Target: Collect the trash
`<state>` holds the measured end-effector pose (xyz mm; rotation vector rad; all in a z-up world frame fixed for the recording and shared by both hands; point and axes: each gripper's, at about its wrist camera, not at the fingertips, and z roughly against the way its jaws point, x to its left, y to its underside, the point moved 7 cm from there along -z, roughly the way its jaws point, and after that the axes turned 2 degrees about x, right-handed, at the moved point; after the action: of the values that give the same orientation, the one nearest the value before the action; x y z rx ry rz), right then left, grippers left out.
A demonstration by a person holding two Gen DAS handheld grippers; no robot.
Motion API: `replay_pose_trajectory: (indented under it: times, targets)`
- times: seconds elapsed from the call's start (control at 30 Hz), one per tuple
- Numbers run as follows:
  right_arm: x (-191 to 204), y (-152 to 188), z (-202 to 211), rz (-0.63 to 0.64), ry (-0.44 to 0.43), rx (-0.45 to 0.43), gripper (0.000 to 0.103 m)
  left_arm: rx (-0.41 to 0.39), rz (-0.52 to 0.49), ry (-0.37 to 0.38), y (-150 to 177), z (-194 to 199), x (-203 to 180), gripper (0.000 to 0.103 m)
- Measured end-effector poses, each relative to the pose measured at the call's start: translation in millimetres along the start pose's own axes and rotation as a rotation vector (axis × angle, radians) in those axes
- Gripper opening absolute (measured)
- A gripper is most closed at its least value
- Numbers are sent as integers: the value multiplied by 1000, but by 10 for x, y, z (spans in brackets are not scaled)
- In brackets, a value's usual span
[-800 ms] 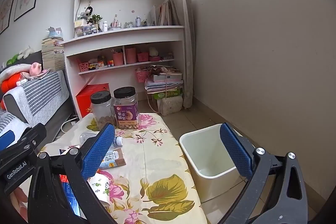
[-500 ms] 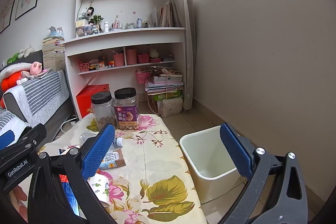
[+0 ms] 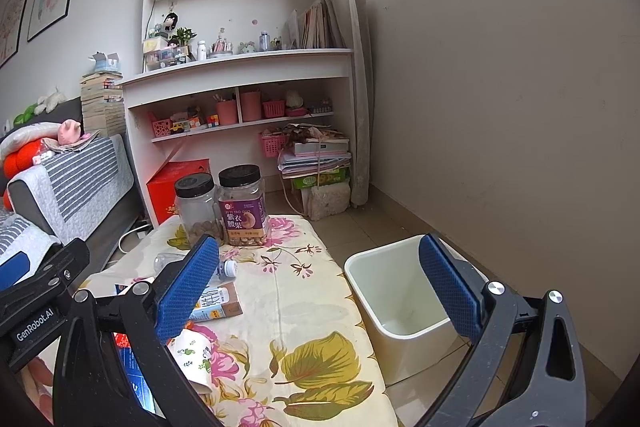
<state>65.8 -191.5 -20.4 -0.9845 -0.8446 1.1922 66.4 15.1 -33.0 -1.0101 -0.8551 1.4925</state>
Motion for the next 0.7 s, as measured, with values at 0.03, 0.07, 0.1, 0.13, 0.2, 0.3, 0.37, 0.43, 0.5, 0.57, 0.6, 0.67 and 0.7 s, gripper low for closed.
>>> replay_pose_trajectory:
  times: [0.03, 0.07, 0.1, 0.13, 0.2, 0.3, 0.37, 0.43, 0.5, 0.57, 0.6, 0.67, 0.7]
  targets:
    - [0, -3, 4, 1, 0, 0, 96, 1, -2, -1, 4, -3, 1, 97]
    - [0, -8, -2, 0, -1, -3, 96, 5, -7, -4, 14, -4, -7, 97]
    - [-2, -7, -2, -4, -3, -10, 96, 8, -9, -5, 19, -6, -6, 97]
    - [-3, -10, 2, -4, -4, -10, 96, 18, -18, -10, 20, -12, -8, 97]
    - [0, -22, 9, -5, -3, -26, 96, 21, -22, -13, 29, -14, -7, 97]
    - [-7, -26, 10, -11, -7, -34, 96, 22, -6, -7, 22, -13, -4, 97]
    - [-4, -17, 7, -12, -7, -37, 96, 25, -1, -5, 41, -16, -12, 97]
    - [5, 1, 2, -11, -8, -24, 96, 29, 5, -2, 60, -23, -14, 97]
    - [4, 16, -13, -11, -10, -15, 96, 31, 9, -1, 72, -25, -13, 97]
    - [17, 34, -25, -7, -10, -6, 96, 35, 29, 6, 75, -37, 0, 97]
    - [22, 30, -16, -8, -12, -5, 96, 37, 31, 6, 83, -41, 7, 97]
    - [43, 48, -25, 4, -12, 9, 96, 55, 59, 12, 88, -50, 22, 97]
    - [56, 58, -36, 10, -13, 19, 96, 67, 67, 12, 101, -66, 33, 97]
